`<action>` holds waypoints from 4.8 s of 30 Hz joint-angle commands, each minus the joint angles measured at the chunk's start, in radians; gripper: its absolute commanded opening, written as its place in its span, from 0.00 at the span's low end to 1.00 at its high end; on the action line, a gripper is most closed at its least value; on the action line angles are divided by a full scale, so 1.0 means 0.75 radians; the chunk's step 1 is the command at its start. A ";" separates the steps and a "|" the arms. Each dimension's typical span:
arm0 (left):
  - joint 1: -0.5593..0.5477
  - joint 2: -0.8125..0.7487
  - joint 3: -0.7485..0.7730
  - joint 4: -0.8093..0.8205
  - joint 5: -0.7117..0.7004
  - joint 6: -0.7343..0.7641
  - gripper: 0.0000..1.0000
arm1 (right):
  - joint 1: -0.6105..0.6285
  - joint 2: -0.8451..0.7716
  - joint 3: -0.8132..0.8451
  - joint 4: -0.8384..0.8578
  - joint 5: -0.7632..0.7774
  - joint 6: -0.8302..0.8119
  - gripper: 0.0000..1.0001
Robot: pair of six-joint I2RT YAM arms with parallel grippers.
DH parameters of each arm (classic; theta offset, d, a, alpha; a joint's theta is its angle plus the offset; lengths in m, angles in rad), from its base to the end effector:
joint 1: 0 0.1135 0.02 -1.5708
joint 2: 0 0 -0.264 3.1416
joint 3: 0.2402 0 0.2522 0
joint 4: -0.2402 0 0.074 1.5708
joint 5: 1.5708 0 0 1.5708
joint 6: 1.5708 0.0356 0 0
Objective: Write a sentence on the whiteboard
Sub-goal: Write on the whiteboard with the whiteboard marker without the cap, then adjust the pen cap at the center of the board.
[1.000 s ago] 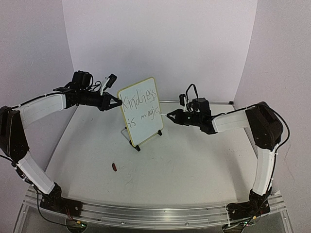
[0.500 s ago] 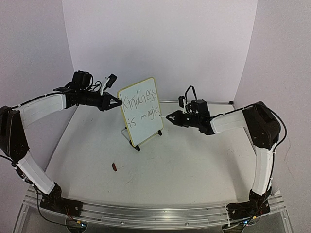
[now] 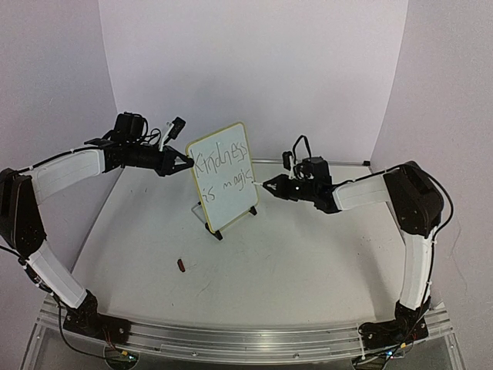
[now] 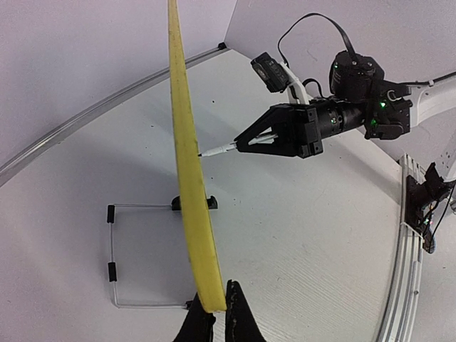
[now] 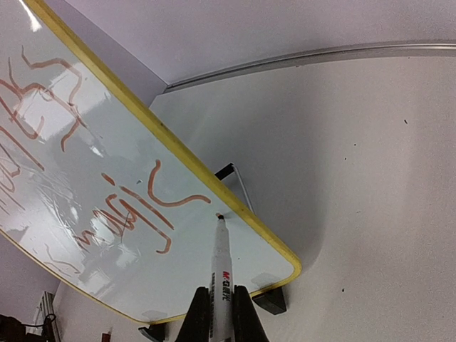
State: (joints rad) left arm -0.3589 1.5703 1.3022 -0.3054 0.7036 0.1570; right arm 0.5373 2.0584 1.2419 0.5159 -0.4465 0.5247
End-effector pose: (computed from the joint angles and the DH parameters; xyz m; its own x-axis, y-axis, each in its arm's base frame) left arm 0.3261 -0.1469 0.3156 -0.3803 0.2700 -0.8846 0.8465 0.4868 -0.2154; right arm 0.3843 0.2469 0.1779 -0.6289 0.1513 -0.7626 -0.5788 0.5639 0.5891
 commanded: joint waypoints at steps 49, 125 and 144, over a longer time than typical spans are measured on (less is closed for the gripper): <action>0.034 -0.135 -0.044 -0.074 -0.028 -0.148 0.30 | 0.000 -0.889 -0.399 -0.316 0.299 -0.120 0.00; -0.562 -0.118 -0.975 0.642 -0.717 -1.609 0.54 | 0.079 -1.397 -0.868 -0.587 0.228 0.113 0.00; -0.516 -0.161 -0.759 0.071 -0.847 -0.892 0.56 | 0.084 -1.362 -0.849 -0.588 0.209 0.110 0.00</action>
State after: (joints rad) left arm -0.7490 1.3933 0.6631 -0.1784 0.1244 -0.6392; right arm 0.5945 1.0457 0.5869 0.0517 -0.2901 0.6037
